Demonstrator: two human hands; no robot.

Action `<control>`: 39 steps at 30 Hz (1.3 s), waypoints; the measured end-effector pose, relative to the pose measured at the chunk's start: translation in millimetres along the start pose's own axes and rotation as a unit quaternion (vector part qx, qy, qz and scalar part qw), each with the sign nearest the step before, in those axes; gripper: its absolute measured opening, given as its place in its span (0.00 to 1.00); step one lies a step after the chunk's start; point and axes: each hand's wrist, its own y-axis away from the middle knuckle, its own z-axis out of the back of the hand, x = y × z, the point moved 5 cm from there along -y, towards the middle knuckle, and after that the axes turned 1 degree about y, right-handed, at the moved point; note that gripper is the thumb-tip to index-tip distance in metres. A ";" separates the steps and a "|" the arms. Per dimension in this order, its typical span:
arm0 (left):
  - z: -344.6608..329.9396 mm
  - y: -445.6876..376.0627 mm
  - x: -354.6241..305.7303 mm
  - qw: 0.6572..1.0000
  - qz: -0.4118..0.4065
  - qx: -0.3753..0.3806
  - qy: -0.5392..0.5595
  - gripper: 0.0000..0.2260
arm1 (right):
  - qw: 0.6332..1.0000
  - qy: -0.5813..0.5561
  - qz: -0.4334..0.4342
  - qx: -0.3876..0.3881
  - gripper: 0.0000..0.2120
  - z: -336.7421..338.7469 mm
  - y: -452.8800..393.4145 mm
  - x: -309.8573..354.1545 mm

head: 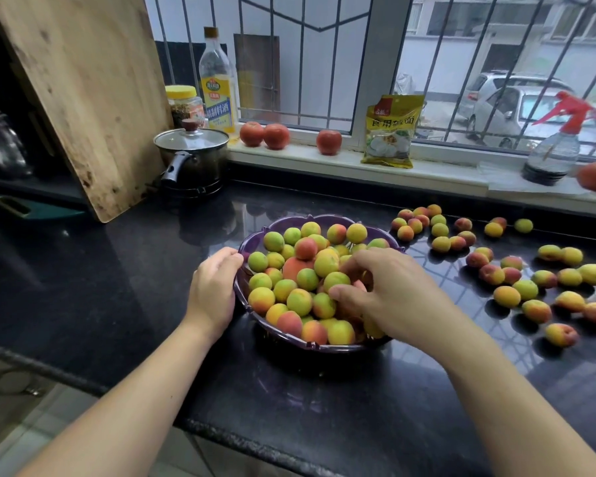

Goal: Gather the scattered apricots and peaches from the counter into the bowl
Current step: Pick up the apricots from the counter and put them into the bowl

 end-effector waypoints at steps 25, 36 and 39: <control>-1.2 2.1 -7.1 1.000 -0.016 0.001 0.008 0.16 | 0.921 0.139 -0.322 -0.168 0.09 -17.8 -51.1 -189.0; -2.8 1.6 -5.6 0.996 0.028 0.049 0.064 0.18 | 0.937 0.119 -0.285 -0.163 0.14 -18.3 -49.4 -178.5; -2.7 5.3 -9.4 0.996 0.034 0.056 0.054 0.18 | 0.937 0.081 -0.286 -0.185 0.12 -11.8 -47.0 -175.5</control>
